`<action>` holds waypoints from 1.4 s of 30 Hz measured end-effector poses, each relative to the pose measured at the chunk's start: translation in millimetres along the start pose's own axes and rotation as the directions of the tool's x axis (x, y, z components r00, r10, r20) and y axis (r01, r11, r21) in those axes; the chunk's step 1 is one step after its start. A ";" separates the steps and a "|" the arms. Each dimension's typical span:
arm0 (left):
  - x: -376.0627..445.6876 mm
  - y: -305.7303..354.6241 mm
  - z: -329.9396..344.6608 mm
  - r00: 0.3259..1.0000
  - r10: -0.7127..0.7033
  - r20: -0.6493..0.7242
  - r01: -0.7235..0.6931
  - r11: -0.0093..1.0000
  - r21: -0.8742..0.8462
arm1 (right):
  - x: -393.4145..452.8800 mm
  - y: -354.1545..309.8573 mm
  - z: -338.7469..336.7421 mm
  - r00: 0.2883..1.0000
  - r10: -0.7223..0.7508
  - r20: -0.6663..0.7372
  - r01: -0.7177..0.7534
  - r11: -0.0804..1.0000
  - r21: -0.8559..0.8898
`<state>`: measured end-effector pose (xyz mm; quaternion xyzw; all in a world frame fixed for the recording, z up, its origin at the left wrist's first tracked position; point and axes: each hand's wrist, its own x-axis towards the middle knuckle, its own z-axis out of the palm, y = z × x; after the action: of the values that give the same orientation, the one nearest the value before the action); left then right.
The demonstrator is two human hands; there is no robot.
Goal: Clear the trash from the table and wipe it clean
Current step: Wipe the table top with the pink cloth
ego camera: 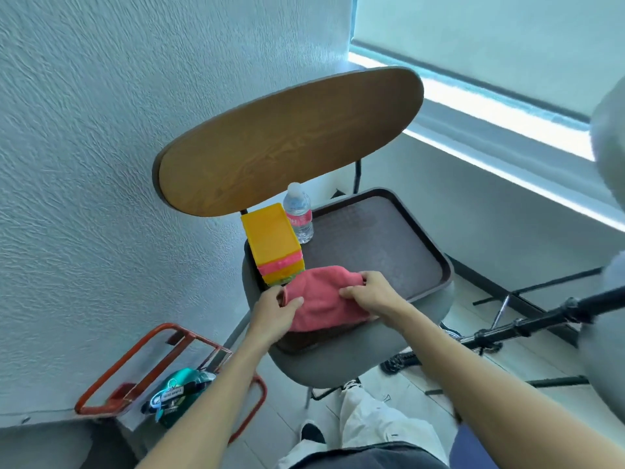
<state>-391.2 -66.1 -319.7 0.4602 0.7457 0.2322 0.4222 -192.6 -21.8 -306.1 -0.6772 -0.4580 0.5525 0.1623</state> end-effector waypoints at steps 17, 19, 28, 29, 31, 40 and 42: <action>-56.2 267.1 -22.6 0.824 0.533 0.193 -0.428 0.808 -0.406 | -183.5 -93.7 -205.6 0.846 -0.301 -0.440 0.439 0.862 0.254; -64.5 302.8 -11.1 0.776 0.586 0.233 -0.475 0.786 -0.396 | -200.9 -93.8 -234.0 0.808 -0.304 -0.505 0.474 0.844 0.250; -102.6 435.7 72.6 0.609 0.711 0.351 -0.582 0.701 -0.412 | -252.1 -67.7 -356.5 0.648 -0.266 -0.713 0.540 0.821 0.184; -105.0 448.4 84.5 0.593 0.718 0.364 -0.594 0.696 -0.403 | -255.7 -62.9 -371.2 0.634 -0.256 -0.730 0.541 0.821 0.182; -108.8 472.7 109.0 0.560 0.727 0.397 -0.615 0.686 -0.389 | -260.7 -52.7 -400.1 0.611 -0.224 -0.759 0.536 0.823 0.188; -113.5 576.6 235.2 0.441 0.754 0.487 -0.732 0.616 -0.291 | -249.5 -2.2 -518.6 0.477 -0.216 -0.852 0.468 0.883 0.038; -109.4 595.8 262.0 0.430 0.763 0.482 -0.759 0.595 -0.264 | -242.4 4.6 -543.2 0.405 -0.250 -0.879 0.414 0.908 -0.067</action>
<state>145.9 105.6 23.3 0.7900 0.3017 0.2568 0.4678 304.0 -62.6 18.8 -0.7414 -0.3897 0.1218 0.5326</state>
